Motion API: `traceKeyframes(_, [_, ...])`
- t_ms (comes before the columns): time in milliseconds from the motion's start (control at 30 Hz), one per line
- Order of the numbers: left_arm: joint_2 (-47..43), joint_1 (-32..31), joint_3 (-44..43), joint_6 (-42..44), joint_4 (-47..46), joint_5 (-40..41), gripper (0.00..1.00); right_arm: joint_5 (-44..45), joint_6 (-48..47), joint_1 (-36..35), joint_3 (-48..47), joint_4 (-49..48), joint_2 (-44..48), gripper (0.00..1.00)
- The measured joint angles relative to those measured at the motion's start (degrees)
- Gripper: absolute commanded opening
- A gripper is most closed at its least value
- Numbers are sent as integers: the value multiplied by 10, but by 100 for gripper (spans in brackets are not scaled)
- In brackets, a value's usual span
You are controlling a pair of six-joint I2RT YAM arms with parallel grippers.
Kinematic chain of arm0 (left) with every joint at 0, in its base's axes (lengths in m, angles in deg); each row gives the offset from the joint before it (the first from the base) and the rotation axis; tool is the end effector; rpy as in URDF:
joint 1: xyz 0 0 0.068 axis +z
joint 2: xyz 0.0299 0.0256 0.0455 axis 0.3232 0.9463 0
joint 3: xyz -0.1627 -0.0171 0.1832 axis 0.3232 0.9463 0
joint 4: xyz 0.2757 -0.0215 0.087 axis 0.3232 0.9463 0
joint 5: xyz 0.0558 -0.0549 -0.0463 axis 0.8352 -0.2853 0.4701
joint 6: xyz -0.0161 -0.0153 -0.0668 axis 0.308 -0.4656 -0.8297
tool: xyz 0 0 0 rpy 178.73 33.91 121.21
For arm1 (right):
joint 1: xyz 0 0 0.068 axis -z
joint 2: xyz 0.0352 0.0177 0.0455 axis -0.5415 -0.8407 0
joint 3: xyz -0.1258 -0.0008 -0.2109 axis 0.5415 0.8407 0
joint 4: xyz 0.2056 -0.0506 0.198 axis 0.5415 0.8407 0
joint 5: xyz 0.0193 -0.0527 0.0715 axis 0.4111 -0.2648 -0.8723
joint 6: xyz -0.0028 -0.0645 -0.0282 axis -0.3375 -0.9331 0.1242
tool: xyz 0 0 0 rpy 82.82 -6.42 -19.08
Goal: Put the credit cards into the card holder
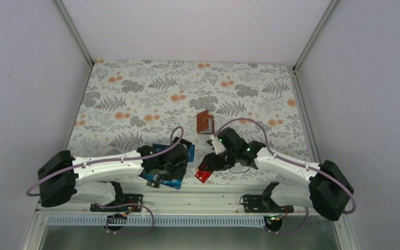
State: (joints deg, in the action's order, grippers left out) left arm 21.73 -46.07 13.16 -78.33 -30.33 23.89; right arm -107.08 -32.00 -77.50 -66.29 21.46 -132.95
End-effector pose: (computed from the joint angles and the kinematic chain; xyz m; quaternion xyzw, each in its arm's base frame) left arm 0.1187 -0.2446 0.1362 0.1724 0.9632 -0.1456 0.1459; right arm 0.1649 0.2061 0.1236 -0.1437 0.9182 0.3683 0.0260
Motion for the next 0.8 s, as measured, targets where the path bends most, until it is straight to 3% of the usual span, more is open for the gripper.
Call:
traceKeyframes(167, [-32,-11,43,-52,21,24,65,35,106,-101,22,-59,23,58])
traceKeyframes(333, [-71,-11,57,-69,22,44,65,93,211,-187,25,-112,14,58])
traceKeyframes(600, [-108,10,93,-65,11,52,63,155,348,-273,25,-206,-47,59])
traceKeyframes(800, [-116,29,111,-64,4,43,59,186,422,-298,27,-251,-67,59])
